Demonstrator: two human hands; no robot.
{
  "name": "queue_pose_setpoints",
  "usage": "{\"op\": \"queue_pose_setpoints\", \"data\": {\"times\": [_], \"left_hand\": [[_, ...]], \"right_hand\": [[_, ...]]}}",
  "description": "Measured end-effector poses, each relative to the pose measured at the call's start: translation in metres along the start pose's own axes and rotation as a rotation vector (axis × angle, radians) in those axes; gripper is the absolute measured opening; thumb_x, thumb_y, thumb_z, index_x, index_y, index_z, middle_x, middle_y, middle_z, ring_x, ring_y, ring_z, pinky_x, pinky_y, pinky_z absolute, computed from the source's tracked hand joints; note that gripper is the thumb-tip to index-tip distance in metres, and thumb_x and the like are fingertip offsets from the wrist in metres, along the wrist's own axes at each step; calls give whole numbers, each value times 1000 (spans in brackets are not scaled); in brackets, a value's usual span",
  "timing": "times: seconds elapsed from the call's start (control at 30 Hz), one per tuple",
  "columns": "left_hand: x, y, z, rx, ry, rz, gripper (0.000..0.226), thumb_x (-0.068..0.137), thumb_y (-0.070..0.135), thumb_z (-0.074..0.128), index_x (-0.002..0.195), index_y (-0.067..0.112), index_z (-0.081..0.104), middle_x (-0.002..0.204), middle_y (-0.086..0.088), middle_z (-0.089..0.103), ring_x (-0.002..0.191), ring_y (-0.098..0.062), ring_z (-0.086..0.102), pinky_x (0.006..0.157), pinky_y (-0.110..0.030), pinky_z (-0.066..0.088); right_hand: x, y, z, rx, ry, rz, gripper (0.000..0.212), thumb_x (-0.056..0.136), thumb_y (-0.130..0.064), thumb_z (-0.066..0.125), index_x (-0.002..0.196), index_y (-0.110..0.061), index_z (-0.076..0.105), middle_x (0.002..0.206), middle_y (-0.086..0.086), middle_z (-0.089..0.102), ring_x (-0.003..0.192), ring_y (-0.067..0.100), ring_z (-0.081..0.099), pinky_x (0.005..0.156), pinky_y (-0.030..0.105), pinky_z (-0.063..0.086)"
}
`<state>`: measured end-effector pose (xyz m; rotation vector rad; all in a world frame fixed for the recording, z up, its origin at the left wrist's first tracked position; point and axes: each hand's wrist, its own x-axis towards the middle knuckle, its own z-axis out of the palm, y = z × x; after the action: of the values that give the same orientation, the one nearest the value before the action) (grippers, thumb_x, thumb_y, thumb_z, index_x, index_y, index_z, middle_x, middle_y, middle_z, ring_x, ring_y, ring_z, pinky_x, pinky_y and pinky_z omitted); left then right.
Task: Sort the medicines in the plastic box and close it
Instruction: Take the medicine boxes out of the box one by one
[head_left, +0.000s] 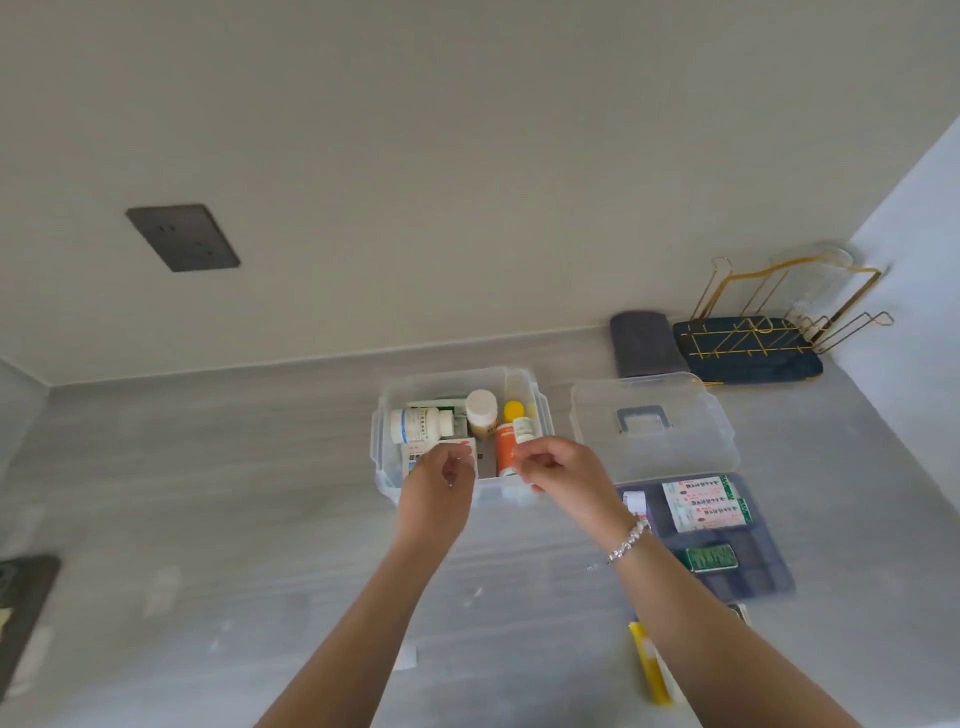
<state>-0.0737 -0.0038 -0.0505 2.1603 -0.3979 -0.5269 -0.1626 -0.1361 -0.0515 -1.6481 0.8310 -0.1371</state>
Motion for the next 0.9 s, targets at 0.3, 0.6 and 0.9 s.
{"op": "queue_pose_setpoints", "data": {"times": [0.3, 0.6, 0.9], "left_hand": [[62, -22, -15, 30, -15, -20, 26, 92, 21, 52, 116, 16, 62, 125, -1, 58, 114, -16, 54, 89, -21, 38], [114, -30, -9, 300, -147, 59, 38, 89, 16, 57, 127, 14, 54, 134, -3, 54, 125, -21, 46, 108, -32, 35], [140, -29, -9, 692, -314, 145, 44, 83, 18, 64, 126, 20, 54, 122, -6, 58, 114, -27, 50, 98, -37, 39]], "right_hand": [[55, -7, 41, -305, -125, 14, 28, 83, -28, 65, 106, -14, 68, 100, 3, 72, 94, 19, 66, 81, 27, 48], [100, -2, 61, -244, -264, 375, 22, 87, -26, 61, 78, -5, 61, 83, 6, 65, 82, 21, 66, 79, 34, 56], [111, 8, 69, -143, -315, 474, 34, 87, -20, 61, 116, -1, 59, 119, 16, 64, 109, 29, 62, 94, 43, 52]]}}
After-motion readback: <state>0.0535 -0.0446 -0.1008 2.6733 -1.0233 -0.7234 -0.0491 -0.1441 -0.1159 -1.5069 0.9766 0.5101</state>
